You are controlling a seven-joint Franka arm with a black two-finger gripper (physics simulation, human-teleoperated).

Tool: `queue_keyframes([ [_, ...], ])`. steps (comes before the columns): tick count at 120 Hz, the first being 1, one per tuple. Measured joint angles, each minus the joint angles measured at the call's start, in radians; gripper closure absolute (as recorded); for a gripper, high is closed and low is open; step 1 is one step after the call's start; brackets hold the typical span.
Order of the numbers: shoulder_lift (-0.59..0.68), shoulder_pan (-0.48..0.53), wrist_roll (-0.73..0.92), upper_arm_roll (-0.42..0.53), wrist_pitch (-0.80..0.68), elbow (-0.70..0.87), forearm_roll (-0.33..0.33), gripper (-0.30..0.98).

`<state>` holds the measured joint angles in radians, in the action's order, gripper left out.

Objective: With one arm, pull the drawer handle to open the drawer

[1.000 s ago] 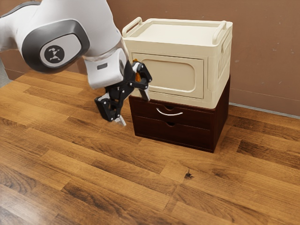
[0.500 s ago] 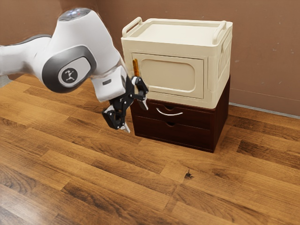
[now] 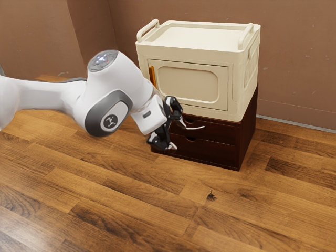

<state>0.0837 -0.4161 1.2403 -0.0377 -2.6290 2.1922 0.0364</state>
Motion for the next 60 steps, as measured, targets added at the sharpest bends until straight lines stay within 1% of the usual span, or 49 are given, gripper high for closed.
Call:
queue_keyframes([
  [18, -0.052, 0.019, -0.003, -0.008, -0.072, -0.022, -0.006, 0.30],
  [33, -0.087, 0.019, -0.003, -0.027, -0.106, -0.041, -0.041, 0.36],
  [60, -0.158, 0.022, -0.002, -0.046, -0.143, -0.082, -0.069, 0.41],
])
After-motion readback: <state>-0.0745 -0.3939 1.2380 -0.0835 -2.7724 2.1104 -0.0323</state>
